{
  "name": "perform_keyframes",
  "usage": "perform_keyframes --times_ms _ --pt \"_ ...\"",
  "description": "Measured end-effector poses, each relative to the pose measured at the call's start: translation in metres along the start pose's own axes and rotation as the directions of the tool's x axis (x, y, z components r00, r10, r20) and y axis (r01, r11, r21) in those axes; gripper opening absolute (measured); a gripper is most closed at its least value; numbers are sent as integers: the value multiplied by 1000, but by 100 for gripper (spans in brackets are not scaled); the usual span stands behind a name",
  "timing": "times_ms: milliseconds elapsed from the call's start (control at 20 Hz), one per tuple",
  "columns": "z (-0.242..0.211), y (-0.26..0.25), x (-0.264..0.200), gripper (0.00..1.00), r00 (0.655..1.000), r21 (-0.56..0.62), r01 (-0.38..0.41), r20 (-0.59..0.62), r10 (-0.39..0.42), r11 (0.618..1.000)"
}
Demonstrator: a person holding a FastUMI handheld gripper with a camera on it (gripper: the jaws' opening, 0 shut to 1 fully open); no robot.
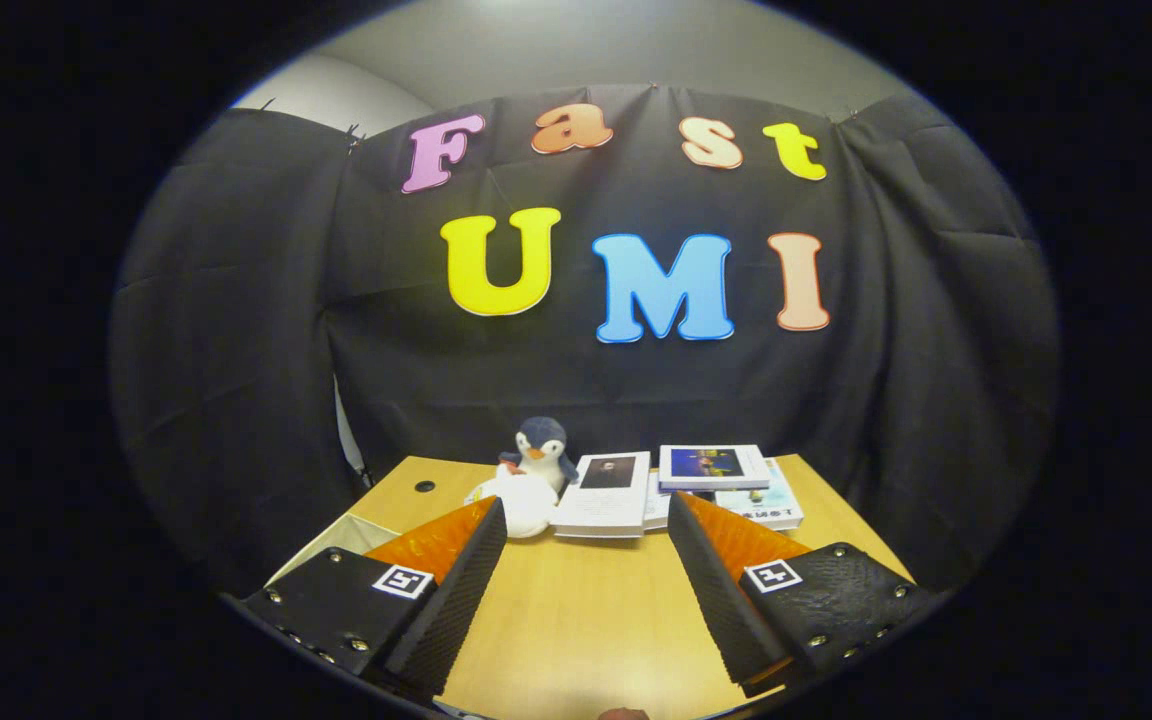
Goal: Open the storage box then place both shoes into the box .Put the left shoe in first, then the right shoe, with the right side of both shoes facing outward in a uniform manner.
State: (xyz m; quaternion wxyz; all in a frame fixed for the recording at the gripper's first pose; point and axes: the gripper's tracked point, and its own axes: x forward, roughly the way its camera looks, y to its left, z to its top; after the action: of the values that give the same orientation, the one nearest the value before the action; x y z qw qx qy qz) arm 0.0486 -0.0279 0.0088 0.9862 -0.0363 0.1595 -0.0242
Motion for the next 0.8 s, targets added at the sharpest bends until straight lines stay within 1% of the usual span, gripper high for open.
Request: perform_keyframes --times_ms 200,450,800 --pt "20 -47 -15 98 996 -24 58 66 -56 998" --pt "37 -78 -20 98 986 -22 95 137 -91 995" --pt "35 -71 -9 98 985 -3 44 164 -43 999"
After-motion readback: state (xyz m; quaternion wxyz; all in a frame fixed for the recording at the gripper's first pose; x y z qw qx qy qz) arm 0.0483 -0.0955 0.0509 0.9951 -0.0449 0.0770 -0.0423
